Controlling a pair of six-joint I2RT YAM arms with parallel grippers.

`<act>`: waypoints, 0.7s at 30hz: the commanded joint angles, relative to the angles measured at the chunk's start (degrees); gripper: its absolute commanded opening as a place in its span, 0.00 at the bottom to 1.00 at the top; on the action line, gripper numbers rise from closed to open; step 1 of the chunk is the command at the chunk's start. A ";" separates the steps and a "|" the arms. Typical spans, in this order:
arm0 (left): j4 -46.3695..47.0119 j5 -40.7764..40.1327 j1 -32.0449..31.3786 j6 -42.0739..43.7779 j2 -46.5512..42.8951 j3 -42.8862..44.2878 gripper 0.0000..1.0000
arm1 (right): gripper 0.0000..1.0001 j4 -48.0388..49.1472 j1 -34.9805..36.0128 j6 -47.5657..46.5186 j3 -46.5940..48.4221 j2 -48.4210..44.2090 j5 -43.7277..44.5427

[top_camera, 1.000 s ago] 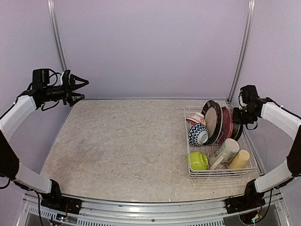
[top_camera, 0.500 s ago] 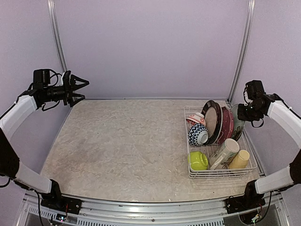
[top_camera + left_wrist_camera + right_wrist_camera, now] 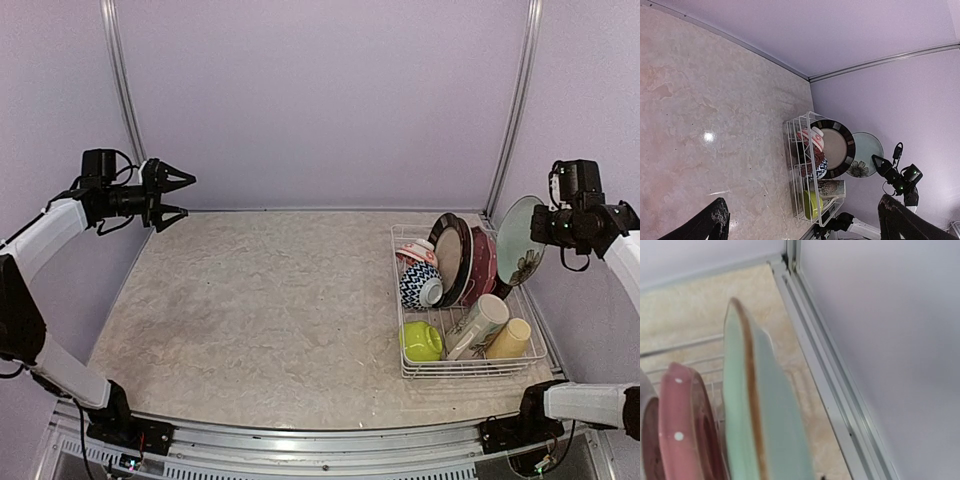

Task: Unload the mixed dishes from the dish rack
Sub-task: Grab the plate from the dish rack, then pass from the right arm to the left

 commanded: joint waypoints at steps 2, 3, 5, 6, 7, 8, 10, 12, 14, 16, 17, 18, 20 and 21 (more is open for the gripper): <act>-0.93 -2.35 -1.79 -0.10 -0.80 1.72 0.99 | 0.00 7.66 -0.15 0.69 1.68 -6.29 -1.21; -0.64 -2.83 -2.20 0.05 -1.35 1.46 0.99 | 0.00 8.00 -0.15 1.08 2.07 -7.06 -1.74; -0.03 -2.86 -2.61 0.60 -2.10 0.96 0.99 | 0.00 8.14 -0.15 1.92 3.15 -8.14 -2.12; 0.01 -2.94 -2.65 0.87 -2.37 0.86 0.99 | 0.00 8.16 -0.13 2.42 3.94 -8.60 -2.44; 0.02 -2.74 -4.39 1.11 -2.64 0.81 0.99 | 0.00 8.18 -0.15 2.96 4.62 -8.93 -3.06; 0.06 -2.13 -4.98 1.33 -2.70 0.81 0.99 | 0.00 8.31 -0.15 3.62 5.29 -9.07 -3.91; 0.42 -0.58 -5.74 1.42 -2.68 0.81 0.99 | 0.00 9.06 -0.15 5.23 6.39 -9.30 -6.86; 1.42 1.82 -6.59 0.76 -2.34 0.61 0.99 | 0.00 10.80 -0.15 7.40 7.23 -9.31 -11.70; 3.34 4.07 -7.46 -0.44 -1.87 -0.13 0.98 | 0.00 13.78 -0.13 10.30 7.05 -9.39 -17.04; 6.80 6.05 -8.54 -2.62 -1.69 -1.67 0.98 | 0.00 17.76 -0.14 14.13 5.89 -9.63 -22.13; 8.60 7.03 -9.11 -3.77 -1.54 -2.44 0.98 | 0.00 19.91 -0.08 15.80 5.23 -9.49 -24.47; 10.44 7.97 -9.89 -4.80 -1.53 -3.11 0.98 | 0.00 22.04 -0.14 17.53 4.40 -9.30 -26.82; 12.40 9.17 -11.72 -5.94 -1.34 -3.81 0.98 | 0.00 27.41 -0.15 21.81 2.27 -8.25 -31.97; 12.36 9.37 -13.22 -5.79 -1.15 -3.77 0.98 | 0.00 31.32 -0.11 24.65 0.60 -7.48 -35.46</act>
